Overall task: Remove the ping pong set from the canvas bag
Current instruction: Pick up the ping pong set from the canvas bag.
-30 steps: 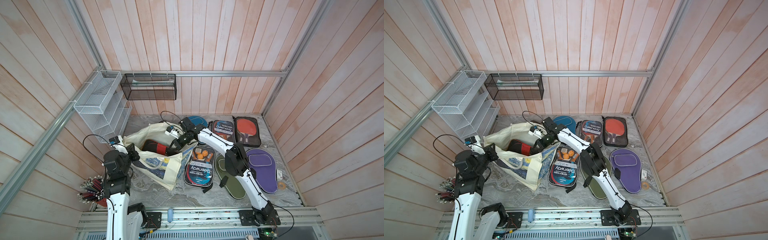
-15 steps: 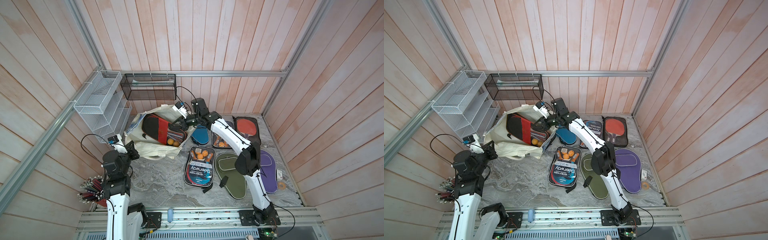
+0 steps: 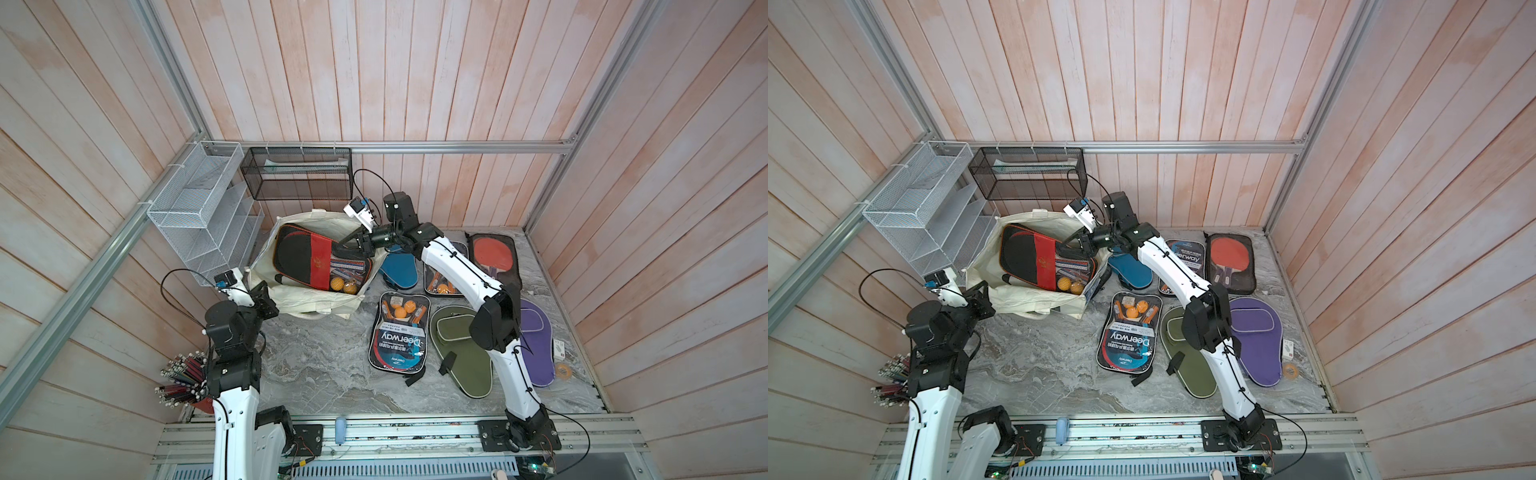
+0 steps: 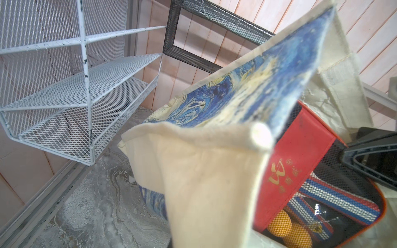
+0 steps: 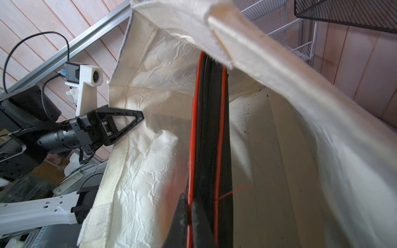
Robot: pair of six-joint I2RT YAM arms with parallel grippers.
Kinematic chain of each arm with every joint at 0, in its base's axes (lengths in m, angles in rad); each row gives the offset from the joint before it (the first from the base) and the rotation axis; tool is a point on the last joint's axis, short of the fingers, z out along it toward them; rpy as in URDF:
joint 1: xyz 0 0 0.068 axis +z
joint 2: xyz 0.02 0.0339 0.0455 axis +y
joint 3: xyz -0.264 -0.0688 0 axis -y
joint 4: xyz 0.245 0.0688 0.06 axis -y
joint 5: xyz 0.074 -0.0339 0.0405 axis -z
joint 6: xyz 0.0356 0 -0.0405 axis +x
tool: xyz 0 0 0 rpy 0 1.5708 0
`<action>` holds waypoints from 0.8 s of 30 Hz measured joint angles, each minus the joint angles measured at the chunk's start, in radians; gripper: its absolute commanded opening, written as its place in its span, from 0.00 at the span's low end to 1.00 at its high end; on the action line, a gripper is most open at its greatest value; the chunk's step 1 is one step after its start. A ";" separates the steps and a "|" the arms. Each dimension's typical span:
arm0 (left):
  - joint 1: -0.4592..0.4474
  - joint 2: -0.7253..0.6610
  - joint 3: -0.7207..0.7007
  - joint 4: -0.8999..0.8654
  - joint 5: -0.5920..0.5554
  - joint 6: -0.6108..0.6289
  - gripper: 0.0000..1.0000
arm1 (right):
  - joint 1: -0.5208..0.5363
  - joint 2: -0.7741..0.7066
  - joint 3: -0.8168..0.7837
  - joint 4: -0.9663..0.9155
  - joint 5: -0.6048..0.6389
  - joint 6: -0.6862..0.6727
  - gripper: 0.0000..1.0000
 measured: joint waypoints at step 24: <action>0.002 0.014 -0.011 -0.019 -0.023 -0.008 0.00 | -0.129 -0.206 0.092 0.076 0.014 -0.015 0.00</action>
